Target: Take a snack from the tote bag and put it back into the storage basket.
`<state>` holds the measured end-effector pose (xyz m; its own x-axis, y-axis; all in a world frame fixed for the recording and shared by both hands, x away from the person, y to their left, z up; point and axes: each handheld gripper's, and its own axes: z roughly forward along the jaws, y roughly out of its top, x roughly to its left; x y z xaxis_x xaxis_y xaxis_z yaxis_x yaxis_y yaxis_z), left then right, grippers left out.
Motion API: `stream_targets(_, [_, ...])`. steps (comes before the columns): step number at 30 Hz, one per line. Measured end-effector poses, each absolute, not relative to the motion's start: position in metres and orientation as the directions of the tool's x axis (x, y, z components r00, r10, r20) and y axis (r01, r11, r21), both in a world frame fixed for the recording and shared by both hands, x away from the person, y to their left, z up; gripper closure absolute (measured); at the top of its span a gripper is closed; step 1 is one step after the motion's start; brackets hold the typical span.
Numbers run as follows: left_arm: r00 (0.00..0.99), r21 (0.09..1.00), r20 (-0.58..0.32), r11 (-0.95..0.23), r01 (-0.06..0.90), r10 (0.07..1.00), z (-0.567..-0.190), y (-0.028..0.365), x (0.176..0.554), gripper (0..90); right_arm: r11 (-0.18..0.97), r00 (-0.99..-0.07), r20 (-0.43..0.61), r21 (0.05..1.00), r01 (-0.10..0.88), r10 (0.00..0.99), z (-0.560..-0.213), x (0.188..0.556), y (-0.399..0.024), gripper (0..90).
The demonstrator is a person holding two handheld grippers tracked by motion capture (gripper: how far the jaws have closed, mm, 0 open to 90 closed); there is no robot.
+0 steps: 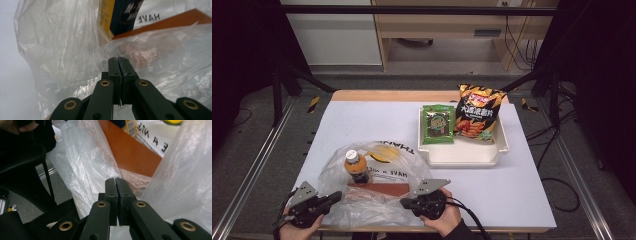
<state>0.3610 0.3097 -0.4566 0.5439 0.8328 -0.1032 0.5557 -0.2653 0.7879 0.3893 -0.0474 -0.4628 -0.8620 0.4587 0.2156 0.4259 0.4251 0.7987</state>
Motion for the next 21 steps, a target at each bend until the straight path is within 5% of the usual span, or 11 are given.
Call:
stream_targets(13, [0.540, 0.723, -0.089, -0.319, 0.613, 0.837, -0.474, 0.301, 0.367, 89.6, 0.459, -0.859, 0.183, 0.782, 0.422, 0.478, -0.488, 0.384, -0.045, 82.6])
stream_targets(21, [0.513, 0.849, -0.149, -0.156, 0.504, 0.845, -0.444, 0.317, 0.361, 89.9, 0.409, -0.869, 0.174, 0.828, 0.384, 0.464, -0.462, 0.380, -0.047, 82.9])
